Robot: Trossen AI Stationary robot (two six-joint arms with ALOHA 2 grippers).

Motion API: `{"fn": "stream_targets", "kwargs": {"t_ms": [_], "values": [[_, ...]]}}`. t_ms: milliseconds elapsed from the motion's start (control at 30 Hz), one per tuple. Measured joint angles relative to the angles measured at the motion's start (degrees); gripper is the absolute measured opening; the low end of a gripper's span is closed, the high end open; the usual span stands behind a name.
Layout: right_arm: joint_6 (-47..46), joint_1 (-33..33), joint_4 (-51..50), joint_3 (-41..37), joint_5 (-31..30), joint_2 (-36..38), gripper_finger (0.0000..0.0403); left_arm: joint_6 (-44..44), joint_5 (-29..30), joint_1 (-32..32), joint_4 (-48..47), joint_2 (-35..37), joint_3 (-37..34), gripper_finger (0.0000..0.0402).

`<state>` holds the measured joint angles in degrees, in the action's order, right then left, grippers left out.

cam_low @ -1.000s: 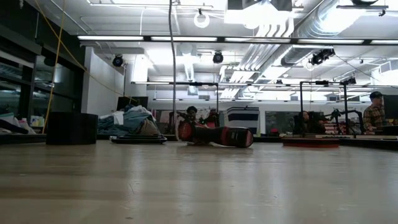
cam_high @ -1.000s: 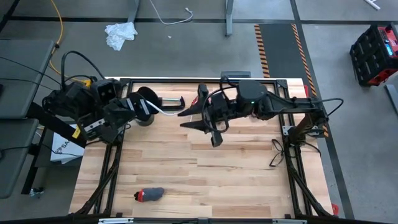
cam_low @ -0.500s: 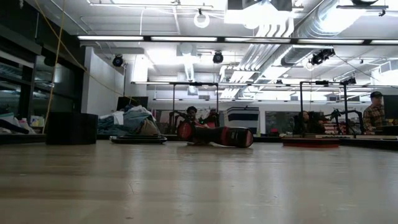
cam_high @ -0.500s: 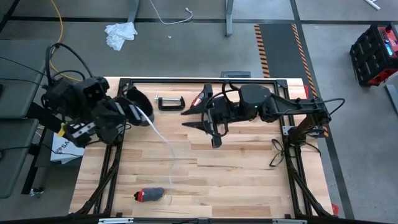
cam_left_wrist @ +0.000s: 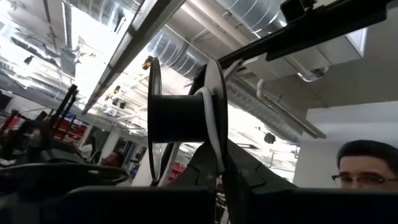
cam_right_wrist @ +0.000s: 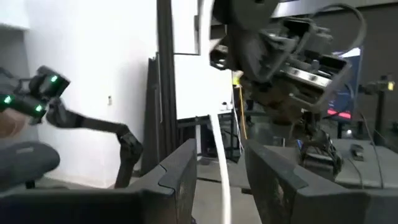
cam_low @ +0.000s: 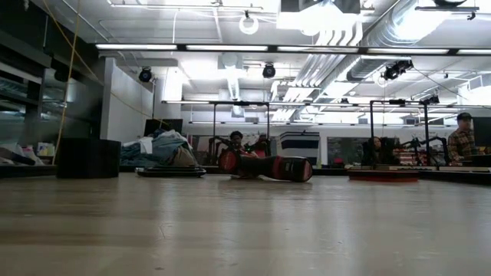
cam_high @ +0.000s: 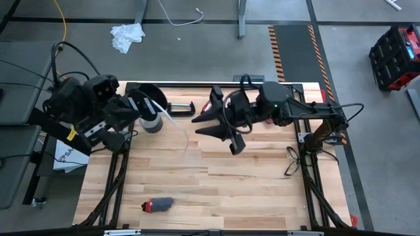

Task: Coil cords
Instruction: Coil the white cable wire into the black spool

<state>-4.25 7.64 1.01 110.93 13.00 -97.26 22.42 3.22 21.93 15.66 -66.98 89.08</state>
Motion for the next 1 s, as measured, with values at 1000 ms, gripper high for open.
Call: {"fn": "stream_targets", "kwargs": {"t_ms": [1000], "values": [[-0.6, -1.1, -4.2, 0.0, -4.4, -0.4, 0.0128, 1.4, -0.1, -1.7, -1.3, -0.5, 0.0, 0.0]]}}
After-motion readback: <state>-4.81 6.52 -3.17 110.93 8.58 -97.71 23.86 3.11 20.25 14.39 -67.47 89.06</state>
